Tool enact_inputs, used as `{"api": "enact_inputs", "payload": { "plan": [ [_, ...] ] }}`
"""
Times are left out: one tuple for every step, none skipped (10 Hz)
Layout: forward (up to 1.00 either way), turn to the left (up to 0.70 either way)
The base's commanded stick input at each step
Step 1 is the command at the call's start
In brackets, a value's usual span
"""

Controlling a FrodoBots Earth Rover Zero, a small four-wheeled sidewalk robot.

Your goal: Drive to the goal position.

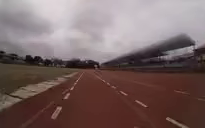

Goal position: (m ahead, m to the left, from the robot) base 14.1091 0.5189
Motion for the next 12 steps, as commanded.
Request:
{"api": "enact_inputs", "payload": {
  "plan": [
    [1.00,0.00],
    [1.00,0.00],
    [1.00,0.00],
    [1.00,0.00],
    [1.00,0.00],
    [1.00,0.30],
    [1.00,0.38],
    [1.00,0.00],
    [1.00,0.00],
    [1.00,0.00],
    [1.00,0.00],
    [1.00,0.00]
  ]
}}
